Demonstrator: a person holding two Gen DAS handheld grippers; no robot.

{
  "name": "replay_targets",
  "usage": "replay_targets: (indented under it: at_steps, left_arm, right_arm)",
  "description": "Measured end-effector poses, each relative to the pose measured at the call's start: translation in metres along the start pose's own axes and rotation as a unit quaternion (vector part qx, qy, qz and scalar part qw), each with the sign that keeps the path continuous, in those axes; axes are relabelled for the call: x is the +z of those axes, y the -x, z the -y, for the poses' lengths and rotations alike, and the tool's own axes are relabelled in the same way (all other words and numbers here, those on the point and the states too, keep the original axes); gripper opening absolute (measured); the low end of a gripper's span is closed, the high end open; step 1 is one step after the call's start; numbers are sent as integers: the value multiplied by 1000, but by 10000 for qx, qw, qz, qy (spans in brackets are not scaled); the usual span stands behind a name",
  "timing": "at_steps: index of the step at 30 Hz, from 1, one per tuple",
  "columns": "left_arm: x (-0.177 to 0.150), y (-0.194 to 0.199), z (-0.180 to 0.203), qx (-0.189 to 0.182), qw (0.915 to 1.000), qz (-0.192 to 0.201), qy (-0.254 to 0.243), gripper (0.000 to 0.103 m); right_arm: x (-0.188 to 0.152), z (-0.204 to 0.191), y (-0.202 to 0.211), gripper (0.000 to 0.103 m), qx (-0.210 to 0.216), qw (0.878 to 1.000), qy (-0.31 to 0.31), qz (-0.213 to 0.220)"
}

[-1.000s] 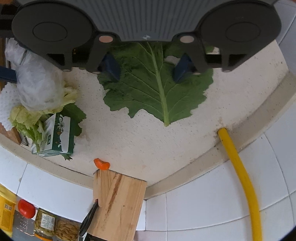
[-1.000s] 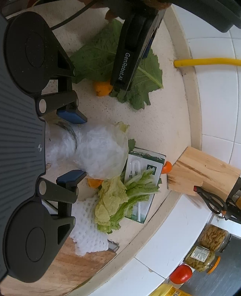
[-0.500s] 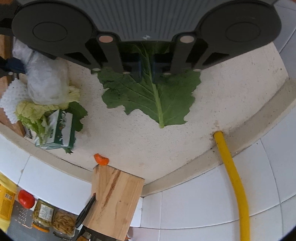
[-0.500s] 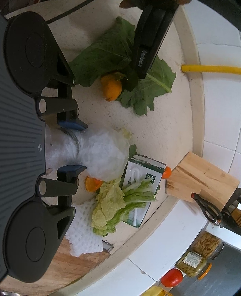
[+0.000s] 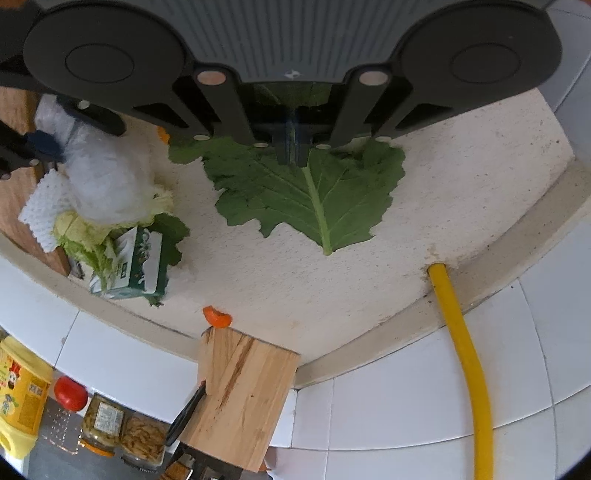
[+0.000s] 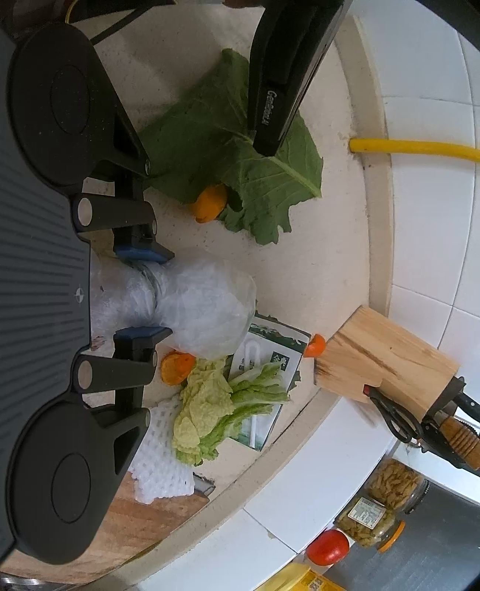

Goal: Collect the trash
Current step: 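Lift green leaf with left tool while right tool lifts plastic bag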

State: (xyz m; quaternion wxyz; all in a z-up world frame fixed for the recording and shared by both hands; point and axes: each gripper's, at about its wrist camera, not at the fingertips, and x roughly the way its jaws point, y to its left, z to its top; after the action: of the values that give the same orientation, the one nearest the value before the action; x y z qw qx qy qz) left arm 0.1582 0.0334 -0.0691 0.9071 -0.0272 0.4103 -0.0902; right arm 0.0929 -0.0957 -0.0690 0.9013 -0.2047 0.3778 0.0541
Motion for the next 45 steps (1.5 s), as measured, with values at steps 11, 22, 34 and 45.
replay_targets:
  at_steps: [11, 22, 34, 45]
  left_arm:
    - [23, -29, -24, 137, 9960, 32, 882, 72]
    - [17, -44, 10, 561, 9983, 42, -125, 58]
    - [9, 2, -5, -112, 9987, 5, 496, 0]
    - [22, 47, -10, -395, 9962, 573, 519, 0]
  right_arm:
    - [-2, 9, -1, 42, -117, 9998, -144, -45]
    - [4, 24, -15, 42, 77, 9998, -189, -64]
    - [9, 33, 9, 42, -116, 9996, -42, 234]
    - [8, 30, 31, 42, -435, 9981, -134, 406]
